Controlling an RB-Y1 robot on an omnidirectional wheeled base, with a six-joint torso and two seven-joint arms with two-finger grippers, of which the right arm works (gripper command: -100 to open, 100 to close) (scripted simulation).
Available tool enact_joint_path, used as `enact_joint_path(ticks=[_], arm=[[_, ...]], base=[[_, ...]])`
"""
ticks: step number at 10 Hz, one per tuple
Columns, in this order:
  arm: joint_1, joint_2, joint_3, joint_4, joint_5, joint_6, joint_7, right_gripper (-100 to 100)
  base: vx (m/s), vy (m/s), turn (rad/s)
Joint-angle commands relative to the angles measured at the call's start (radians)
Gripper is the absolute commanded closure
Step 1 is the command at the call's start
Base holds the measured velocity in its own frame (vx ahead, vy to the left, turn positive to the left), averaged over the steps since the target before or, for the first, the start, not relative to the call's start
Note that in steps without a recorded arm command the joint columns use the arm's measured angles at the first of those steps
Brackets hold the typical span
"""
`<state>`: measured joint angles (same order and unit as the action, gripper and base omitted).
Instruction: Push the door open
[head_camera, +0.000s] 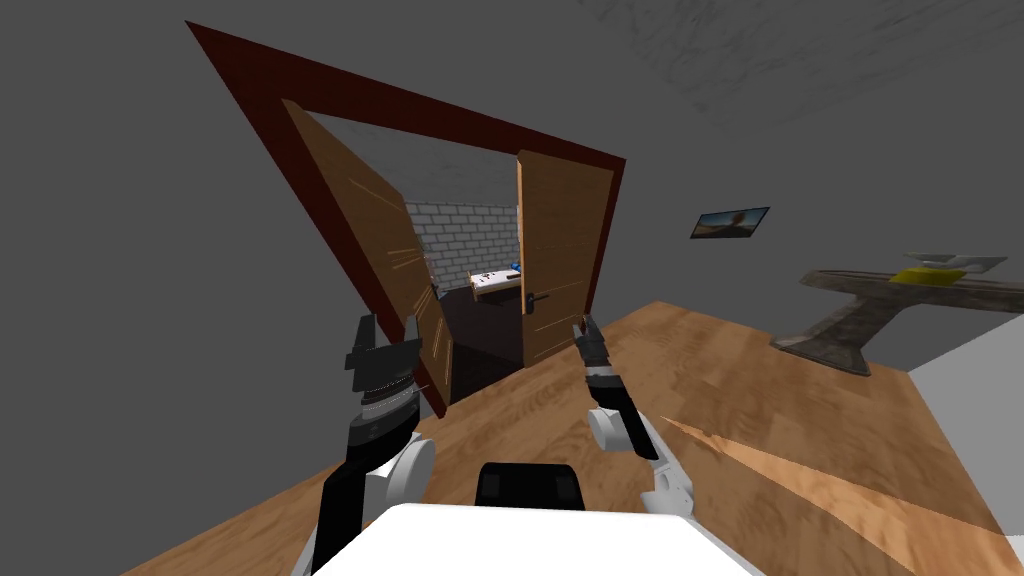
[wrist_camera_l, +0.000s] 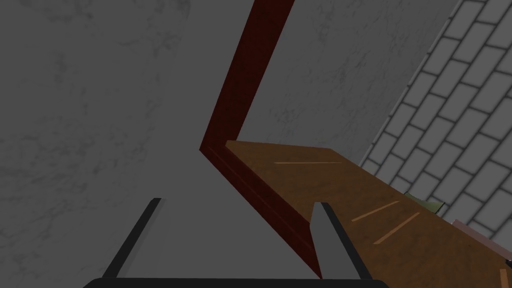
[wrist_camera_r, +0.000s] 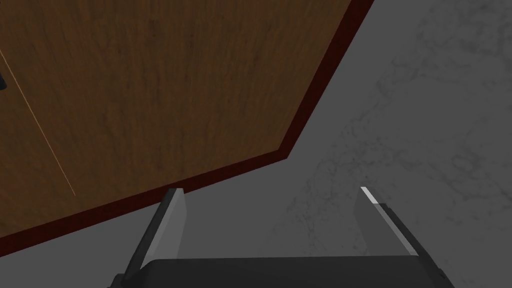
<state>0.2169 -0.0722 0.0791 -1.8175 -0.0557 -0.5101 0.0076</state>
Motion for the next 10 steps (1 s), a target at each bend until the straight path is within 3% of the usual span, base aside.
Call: enact_joint_path(ticks=[1, 10], arm=[[-0.023, -0.004, 0.005, 0.034, 0.003, 0.017, -0.008, -100], [-0.168, -0.013, 0.037, 0.285, 0.020, 0.071, -0.045, -100]], base=[[0.087, -0.095, 0.068], [0.089, -0.086, 0.067]])
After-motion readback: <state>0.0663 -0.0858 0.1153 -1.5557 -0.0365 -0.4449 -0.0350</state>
